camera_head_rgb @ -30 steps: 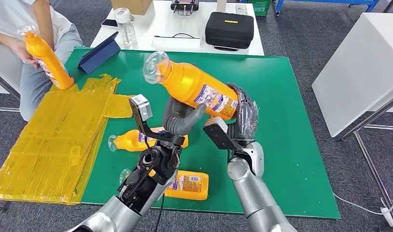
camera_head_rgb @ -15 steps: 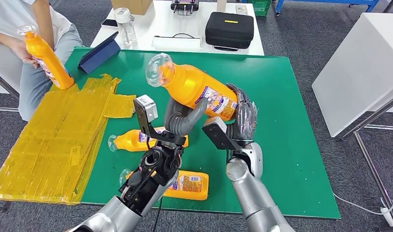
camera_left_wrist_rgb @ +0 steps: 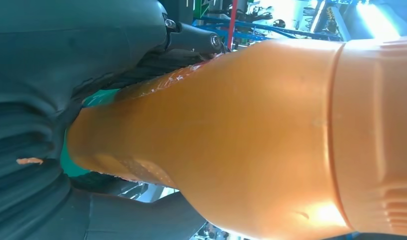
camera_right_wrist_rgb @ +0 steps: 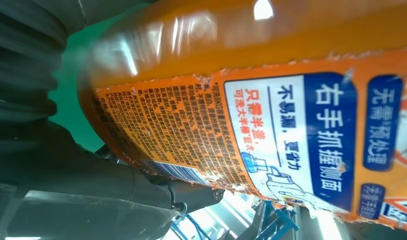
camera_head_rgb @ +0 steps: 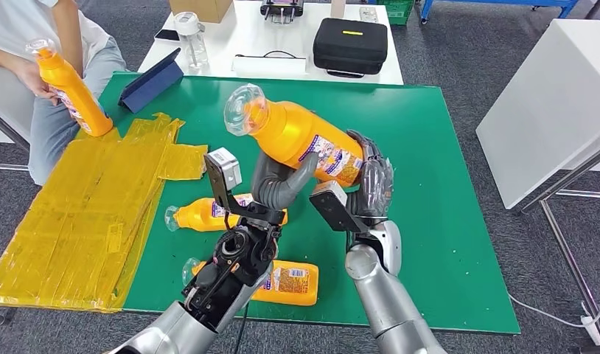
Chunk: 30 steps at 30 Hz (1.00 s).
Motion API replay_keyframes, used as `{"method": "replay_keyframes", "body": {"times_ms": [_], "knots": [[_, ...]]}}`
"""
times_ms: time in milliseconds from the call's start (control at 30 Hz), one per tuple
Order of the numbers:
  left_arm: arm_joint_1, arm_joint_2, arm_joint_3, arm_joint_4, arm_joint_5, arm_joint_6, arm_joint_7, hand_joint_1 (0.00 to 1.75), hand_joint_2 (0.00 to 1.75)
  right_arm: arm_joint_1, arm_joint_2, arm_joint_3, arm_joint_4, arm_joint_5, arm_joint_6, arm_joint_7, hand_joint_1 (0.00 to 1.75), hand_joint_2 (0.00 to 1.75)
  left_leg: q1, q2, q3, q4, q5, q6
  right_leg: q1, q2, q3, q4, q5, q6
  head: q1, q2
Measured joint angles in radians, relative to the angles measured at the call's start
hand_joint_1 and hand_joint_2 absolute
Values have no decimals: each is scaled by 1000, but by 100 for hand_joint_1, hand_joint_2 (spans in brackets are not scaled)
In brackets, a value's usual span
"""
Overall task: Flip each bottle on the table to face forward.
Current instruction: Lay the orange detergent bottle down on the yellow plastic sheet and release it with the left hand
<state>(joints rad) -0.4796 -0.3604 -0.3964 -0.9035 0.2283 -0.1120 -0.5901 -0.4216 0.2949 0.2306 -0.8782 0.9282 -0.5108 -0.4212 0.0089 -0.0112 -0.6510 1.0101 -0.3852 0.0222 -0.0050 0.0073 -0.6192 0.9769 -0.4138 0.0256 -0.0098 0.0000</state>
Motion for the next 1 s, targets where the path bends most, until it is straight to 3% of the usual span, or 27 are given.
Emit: {"method": "replay_keyframes", "body": {"times_ms": [100,133,333,667,767,867,1000], "knots": [[2,0,-2,-1,-8,4,-3,175,175,6,0,3,-9,1,0,8,32,175,0,0,0,0,0,0,0,0,0,0,0,0,0,0],[3,0,-3,-2,-15,10,-5,175,175,8,0,4,-11,2,0,11,0,175,0,0,0,0,0,0,0,0,0,0,0,0,0,0],[4,0,4,-9,-112,75,-10,175,175,54,-5,15,-60,-25,8,8,0,175,0,0,0,0,0,0,0,0,0,0,0,0,0,0],[-16,10,112,39,-225,176,-36,175,175,218,-34,12,-341,-195,74,-49,0,175,0,0,0,0,0,0,0,0,0,0,0,0,0,0],[-23,17,137,57,-299,272,-35,175,175,266,-41,6,-424,-353,146,-95,0,175,0,0,0,0,0,0,0,0,0,0,0,0,0,0],[-47,29,158,93,-432,444,-6,175,175,314,-42,-5,-494,-623,270,-139,0,175,0,0,-1,0,0,0,0,0,0,0,0,0,0,0],[-116,62,175,186,-667,673,106,175,175,360,-42,-17,-548,-884,400,-135,0,175,0,0,0,0,0,0,0,0,0,0,0,0,0,0]]}}
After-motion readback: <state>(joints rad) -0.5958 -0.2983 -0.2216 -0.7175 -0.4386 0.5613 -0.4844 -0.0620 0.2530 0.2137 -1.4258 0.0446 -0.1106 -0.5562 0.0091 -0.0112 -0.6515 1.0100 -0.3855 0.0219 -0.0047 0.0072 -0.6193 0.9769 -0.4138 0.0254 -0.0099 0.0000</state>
